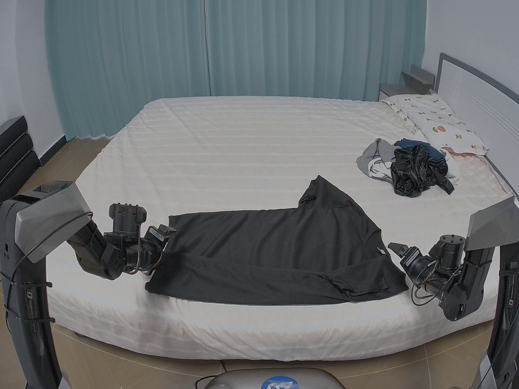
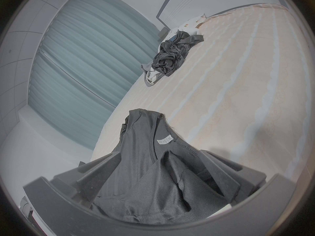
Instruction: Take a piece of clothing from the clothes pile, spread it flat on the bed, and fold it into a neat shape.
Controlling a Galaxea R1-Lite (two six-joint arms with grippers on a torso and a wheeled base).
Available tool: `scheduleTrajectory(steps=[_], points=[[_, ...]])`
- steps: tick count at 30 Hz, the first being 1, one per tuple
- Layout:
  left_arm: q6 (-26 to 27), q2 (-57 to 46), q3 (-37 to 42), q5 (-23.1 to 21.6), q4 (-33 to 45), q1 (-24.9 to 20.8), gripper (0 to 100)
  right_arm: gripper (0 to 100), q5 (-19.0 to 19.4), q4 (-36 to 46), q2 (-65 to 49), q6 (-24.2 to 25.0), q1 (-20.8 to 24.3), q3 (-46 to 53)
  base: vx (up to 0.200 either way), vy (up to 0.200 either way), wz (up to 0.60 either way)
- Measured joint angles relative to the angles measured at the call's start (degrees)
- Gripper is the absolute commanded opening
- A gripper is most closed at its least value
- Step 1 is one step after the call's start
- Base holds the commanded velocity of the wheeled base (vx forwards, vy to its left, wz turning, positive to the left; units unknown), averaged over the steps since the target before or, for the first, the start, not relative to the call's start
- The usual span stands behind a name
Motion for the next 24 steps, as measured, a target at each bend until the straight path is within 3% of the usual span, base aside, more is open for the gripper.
scheduleTrajectory(steps=[14, 22, 23, 24], points=[[16.4, -4.73, 8.46, -10.0, -0.06, 4.39, 100, 100, 0.0, 0.0, -0.23, 0.0, 0.02, 0.39, 0.0, 0.0, 0.0], [23.1, -4.66, 10.97, -11.58, -0.13, 4.69, 100, 100, 0.0, 0.02, -0.41, 0.0, 0.29, 0.5, 0.0, 0.0, 0.0], [24.26, -4.6, 11.39, -11.65, -0.11, 4.66, 0, 100, -0.02, 0.0, -0.44, 0.0, 0.33, 0.5, 0.0, 0.0, 0.0], [25.16, -4.52, 11.78, -11.67, -0.05, 4.66, 0, 100, 0.0, 0.0, -0.44, 0.0, 0.35, 0.5, 0.0, 0.0, 0.0]])
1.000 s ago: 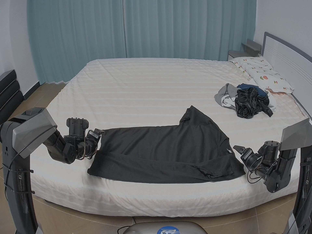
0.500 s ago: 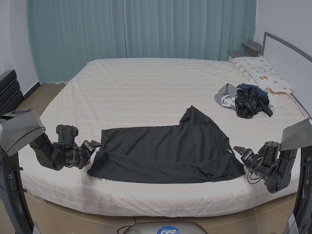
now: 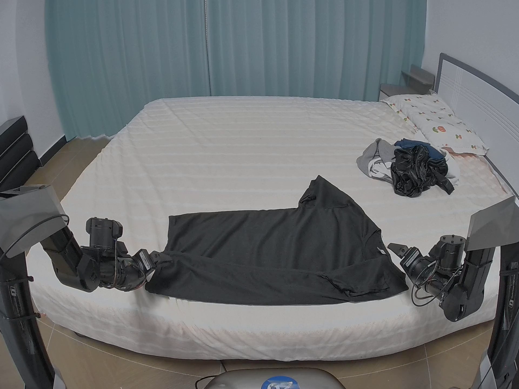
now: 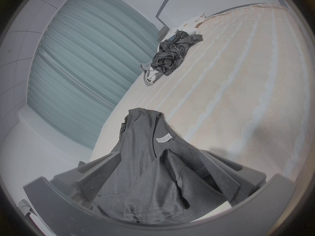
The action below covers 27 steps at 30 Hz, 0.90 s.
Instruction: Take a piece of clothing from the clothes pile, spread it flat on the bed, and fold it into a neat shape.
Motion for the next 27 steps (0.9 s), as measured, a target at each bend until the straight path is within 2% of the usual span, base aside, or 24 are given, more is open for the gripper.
scheduleTrajectory(steps=[9, 15, 21, 22, 27], points=[[2.11, -0.13, 3.17, 1.1, 1.55, -0.05, 0, 100, -0.02, 0.02, -0.17, 0.0, 0.02, 0.04, 0.0, 0.0, 0.0], [3.43, -1.6, 3.57, 3.4, 7.25, -0.07, 0, 100, 0.0, 0.0, -0.21, 0.0, 0.02, 0.0, 0.0, 0.0, 0.0], [3.83, -2.34, 3.96, 4.33, 7.58, 0.0, 0, 100, 0.0, -0.02, -0.45, 0.0, 0.09, 0.15, 0.0, 0.0, 0.0], [3.83, -2.39, 4.01, 4.33, 7.61, 0.0, 100, 100, 0.0, 0.02, -0.52, 0.02, 0.09, 0.28, 0.0, 0.0, 0.0], [3.61, -2.63, 4.13, 4.28, 7.72, 0.0, 100, 100, 0.02, 0.02, -1.13, 0.24, -0.13, 0.61, 0.0, 0.0, 0.0]])
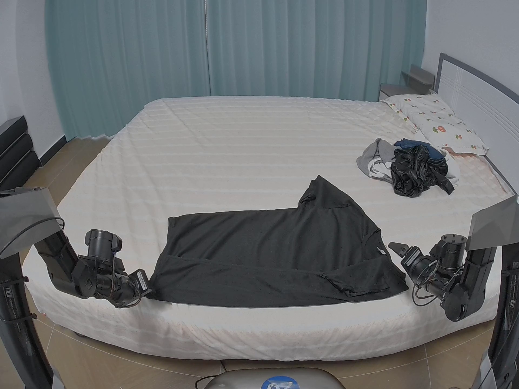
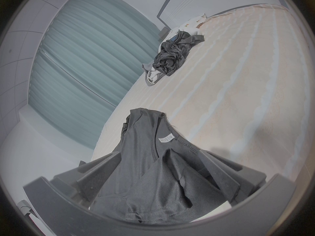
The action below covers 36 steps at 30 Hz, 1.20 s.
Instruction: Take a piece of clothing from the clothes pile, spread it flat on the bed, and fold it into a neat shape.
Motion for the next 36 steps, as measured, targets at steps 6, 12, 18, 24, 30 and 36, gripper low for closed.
scheduleTrajectory(steps=[6, 12, 18, 24, 30, 36], points=[[-0.44, -1.06, -0.22, -1.34, -0.52, 0.24, 100, 100, 0.28, -0.05, -1.63, 0.17, -1.24, 0.16, 0.0, 0.0, 0.0], [-4.79, -2.1, -1.27, -1.21, -1.43, 0.33, 100, 100, 0.39, -0.02, -2.07, 0.2, -1.72, 0.2, 0.033, 0.0, 0.0], [-9.63, -2.9, -1.85, -1.84, -4.19, 0.98, 100, 100, 0.39, -0.02, -2.12, 0.2, -1.71, 0.33, 0.2, 0.0, 0.0], [-9.63, -2.95, -2.01, -1.89, -4.28, 1.17, 100, 100, 0.41, -0.02, -2.13, 0.2, -1.57, 0.57, 0.167, 0.0, 0.0], [-9.67, -2.96, -2.1, -1.89, -4.52, 1.18, 100, 100, 0.39, -0.05, -2.13, 0.2, -1.33, 0.77, 0.0, 0.0, 0.0], [-9.67, -2.96, -2.13, -1.89, -4.55, 1.32, 100, 100, 0.41, -0.02, -2.12, 0.2, -1.17, 0.8, 0.0, 0.0, 0.0]])
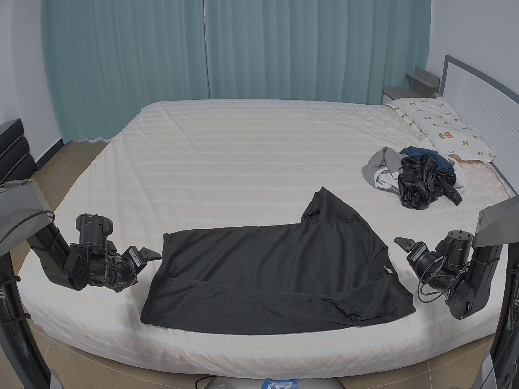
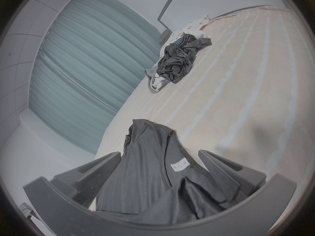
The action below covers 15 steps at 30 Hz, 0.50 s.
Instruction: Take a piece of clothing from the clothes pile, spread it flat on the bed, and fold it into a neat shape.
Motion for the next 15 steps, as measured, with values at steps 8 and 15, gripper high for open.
scheduleTrajectory(steps=[8, 15], points=[[-0.4, 0.2, -1.27, 0.2, 0.17, 0.0, 100, 100, 0.0, 0.0, 0.0, 0.0, 0.06, 0.18, 0.0, 0.0, 0.0], [-0.93, 0.26, -1.62, 0.68, 0.11, -0.11, 100, 100, -0.02, 0.0, 0.02, 0.0, 0.15, 0.27, 0.0, 0.143, 0.0]])
